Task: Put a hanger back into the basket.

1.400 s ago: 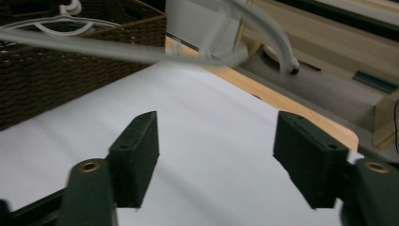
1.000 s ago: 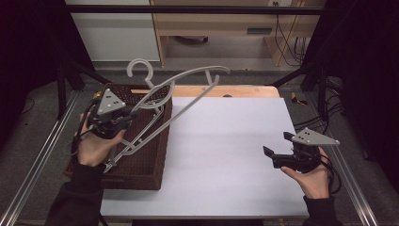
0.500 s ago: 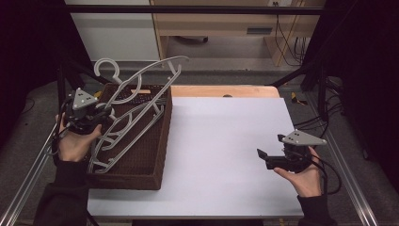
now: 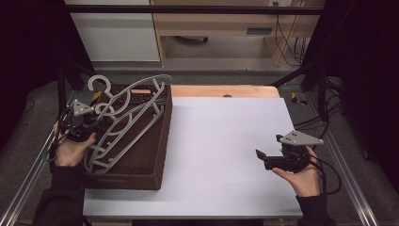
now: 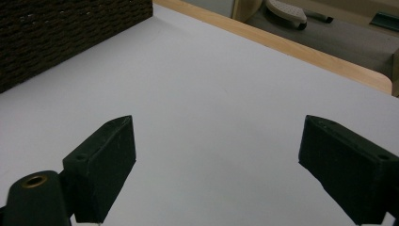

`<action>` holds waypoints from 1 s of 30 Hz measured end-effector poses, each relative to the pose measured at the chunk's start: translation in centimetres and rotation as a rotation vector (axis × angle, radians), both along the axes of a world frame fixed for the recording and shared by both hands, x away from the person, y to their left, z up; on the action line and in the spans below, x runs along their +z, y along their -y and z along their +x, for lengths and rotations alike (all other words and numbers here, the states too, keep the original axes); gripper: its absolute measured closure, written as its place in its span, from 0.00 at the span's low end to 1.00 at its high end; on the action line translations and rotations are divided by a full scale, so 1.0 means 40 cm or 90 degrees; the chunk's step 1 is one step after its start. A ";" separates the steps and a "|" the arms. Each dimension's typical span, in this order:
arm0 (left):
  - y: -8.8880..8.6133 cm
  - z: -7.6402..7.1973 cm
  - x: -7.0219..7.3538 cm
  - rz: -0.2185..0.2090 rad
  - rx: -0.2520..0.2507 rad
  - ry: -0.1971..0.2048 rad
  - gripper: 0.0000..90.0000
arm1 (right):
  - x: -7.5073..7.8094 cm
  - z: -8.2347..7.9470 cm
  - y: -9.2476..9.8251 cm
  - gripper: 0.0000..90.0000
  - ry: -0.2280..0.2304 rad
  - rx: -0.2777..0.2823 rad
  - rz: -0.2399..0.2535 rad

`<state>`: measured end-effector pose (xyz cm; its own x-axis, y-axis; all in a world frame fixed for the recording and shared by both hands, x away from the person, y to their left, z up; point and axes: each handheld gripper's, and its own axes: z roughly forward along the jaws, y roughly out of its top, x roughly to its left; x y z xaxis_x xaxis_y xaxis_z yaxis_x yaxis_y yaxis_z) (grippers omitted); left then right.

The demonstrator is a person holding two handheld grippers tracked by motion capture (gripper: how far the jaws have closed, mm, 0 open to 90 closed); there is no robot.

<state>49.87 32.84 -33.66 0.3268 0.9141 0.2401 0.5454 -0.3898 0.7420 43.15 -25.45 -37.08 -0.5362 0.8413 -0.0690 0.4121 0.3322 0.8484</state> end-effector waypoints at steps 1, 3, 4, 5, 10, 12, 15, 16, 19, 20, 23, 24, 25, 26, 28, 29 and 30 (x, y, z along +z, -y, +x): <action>-0.003 -0.001 -0.005 0.001 0.000 -0.002 0.91 | 0.000 0.000 0.000 0.13 0.000 0.001 0.000; -0.008 -0.004 -0.012 0.004 -0.002 -0.008 0.91 | 0.000 0.000 0.000 0.13 0.001 -0.001 0.001; -0.010 -0.007 -0.015 0.006 -0.002 -0.010 0.91 | 0.000 0.000 0.001 0.13 0.001 0.000 0.001; -0.012 -0.010 -0.018 0.012 -0.004 -0.013 0.91 | 0.000 0.000 0.001 0.13 0.001 0.000 0.001; -0.031 -0.022 -0.025 0.028 -0.008 -0.022 0.91 | -0.002 0.001 -0.001 0.13 -0.001 -0.003 0.001; -0.033 -0.023 -0.031 0.023 -0.011 -0.025 0.91 | -0.003 0.002 -0.003 0.13 -0.003 -0.002 0.000; -0.021 -0.012 -0.047 0.027 -0.012 -0.051 0.91 | -0.005 0.004 -0.006 0.13 -0.004 -0.002 -0.001; -0.016 -0.007 -0.056 0.033 -0.011 -0.059 0.91 | -0.005 0.004 -0.006 0.13 -0.006 -0.002 0.000; -0.004 0.012 -0.087 0.041 -0.005 -0.113 0.91 | -0.006 0.004 -0.006 0.13 -0.006 -0.001 0.000; -0.005 0.016 -0.096 0.035 -0.007 -0.139 0.87 | -0.006 0.004 -0.005 0.13 -0.006 -0.002 0.000; -0.018 0.012 -0.100 -0.002 -0.001 -0.123 0.69 | -0.006 0.005 -0.003 0.12 -0.005 -0.003 0.001; -0.022 0.007 -0.096 -0.009 0.000 -0.109 0.56 | -0.006 0.004 -0.002 0.12 -0.004 -0.003 0.002; -0.025 -0.001 -0.089 -0.022 -0.002 -0.096 0.56 | -0.006 0.004 -0.002 0.12 -0.004 -0.003 0.002; -0.026 -0.011 -0.081 -0.037 -0.007 -0.073 0.51 | -0.006 0.005 -0.002 0.12 -0.003 -0.005 0.002; -0.032 -0.051 -0.055 -0.106 -0.025 0.006 0.40 | -0.005 0.004 -0.001 0.11 0.001 -0.013 0.008; -0.032 -0.051 -0.055 -0.106 -0.025 0.006 0.37 | -0.005 0.004 -0.001 0.11 0.001 -0.013 0.008; -0.032 -0.064 -0.049 -0.128 -0.027 0.032 0.34 | -0.003 0.003 0.001 0.11 0.006 -0.016 0.011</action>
